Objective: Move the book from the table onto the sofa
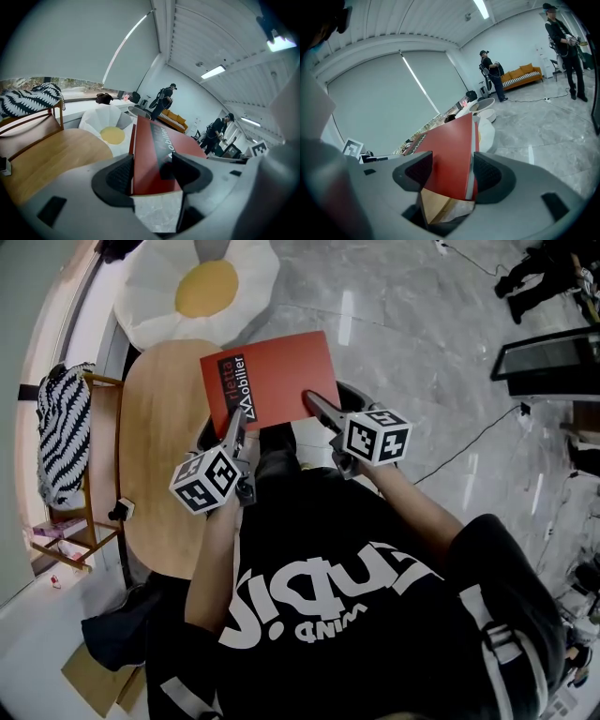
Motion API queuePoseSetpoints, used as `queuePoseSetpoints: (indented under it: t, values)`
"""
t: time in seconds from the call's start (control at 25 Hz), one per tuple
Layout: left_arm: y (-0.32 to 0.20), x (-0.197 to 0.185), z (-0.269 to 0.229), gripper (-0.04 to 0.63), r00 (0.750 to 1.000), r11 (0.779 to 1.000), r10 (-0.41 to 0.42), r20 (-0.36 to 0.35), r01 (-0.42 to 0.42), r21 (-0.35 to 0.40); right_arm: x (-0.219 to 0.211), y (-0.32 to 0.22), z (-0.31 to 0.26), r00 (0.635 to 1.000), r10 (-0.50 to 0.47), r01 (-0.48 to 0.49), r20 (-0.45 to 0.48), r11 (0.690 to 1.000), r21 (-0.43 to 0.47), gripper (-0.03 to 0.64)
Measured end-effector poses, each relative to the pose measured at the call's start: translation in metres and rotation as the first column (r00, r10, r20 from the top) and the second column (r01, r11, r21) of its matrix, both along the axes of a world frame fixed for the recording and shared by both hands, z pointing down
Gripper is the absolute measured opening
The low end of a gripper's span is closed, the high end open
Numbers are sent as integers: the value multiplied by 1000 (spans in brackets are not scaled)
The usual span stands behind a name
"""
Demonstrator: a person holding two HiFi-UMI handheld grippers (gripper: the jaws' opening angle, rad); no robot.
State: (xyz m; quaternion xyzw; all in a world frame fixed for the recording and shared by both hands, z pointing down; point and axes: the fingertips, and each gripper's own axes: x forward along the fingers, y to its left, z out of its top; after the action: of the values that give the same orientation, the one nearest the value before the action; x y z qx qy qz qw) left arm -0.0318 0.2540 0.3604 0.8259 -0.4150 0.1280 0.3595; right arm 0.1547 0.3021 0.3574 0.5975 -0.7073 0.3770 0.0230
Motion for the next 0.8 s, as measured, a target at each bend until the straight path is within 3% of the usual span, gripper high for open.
queuePoseSetpoints:
  t: [0.8]
  values:
    - [-177, 32, -11, 267, 1000, 1000, -4, 17, 5, -11, 32, -178, -7, 1000, 0, 0, -13, 1000, -17, 268]
